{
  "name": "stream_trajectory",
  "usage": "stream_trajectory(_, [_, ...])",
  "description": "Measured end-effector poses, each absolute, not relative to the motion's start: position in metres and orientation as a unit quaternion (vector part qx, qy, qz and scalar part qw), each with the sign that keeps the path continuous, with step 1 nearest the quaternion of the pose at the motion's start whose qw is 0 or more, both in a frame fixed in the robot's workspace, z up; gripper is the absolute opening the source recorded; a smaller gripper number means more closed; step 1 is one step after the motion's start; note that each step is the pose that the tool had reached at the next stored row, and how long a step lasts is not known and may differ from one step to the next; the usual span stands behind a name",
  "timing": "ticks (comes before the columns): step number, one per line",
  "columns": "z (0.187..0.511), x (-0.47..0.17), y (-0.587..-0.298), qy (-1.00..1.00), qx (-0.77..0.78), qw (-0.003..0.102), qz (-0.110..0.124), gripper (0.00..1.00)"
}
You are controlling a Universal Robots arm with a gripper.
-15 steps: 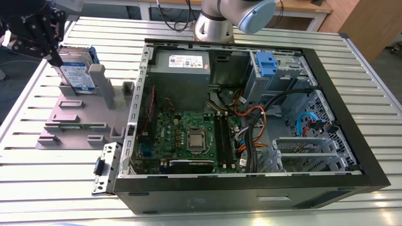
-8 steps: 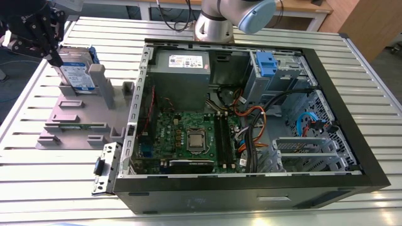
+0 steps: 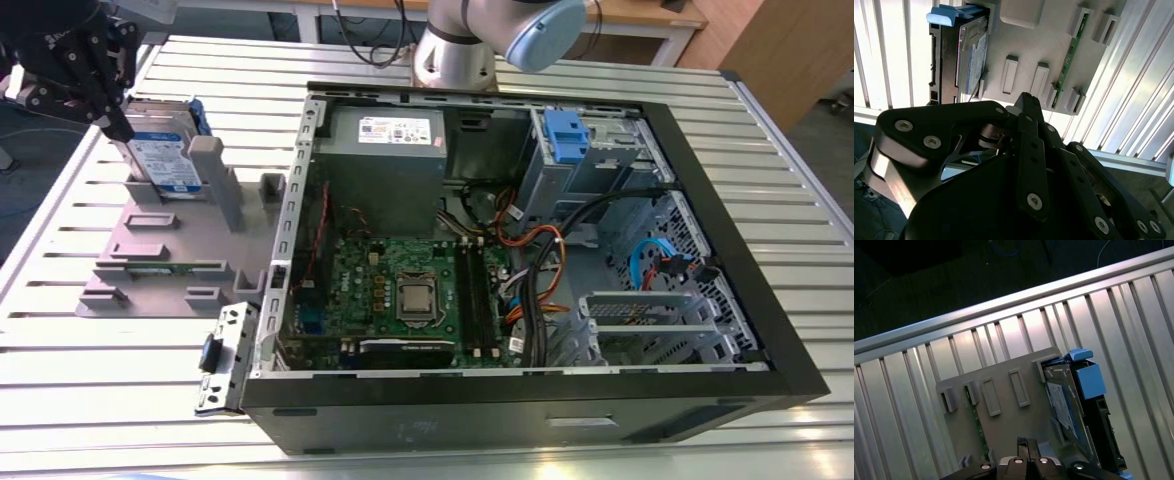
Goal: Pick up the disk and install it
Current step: 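Pick up the disk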
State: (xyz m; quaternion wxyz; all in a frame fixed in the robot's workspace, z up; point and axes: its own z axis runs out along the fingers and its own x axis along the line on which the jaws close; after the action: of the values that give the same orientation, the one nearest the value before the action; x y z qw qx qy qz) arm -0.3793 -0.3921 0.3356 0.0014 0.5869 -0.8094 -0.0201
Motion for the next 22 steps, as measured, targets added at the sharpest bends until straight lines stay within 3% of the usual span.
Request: stream_trajectory(22, [0.3356, -0.3793, -0.3921, -0.805, 0.593, 0.002, -0.02, 0.11])
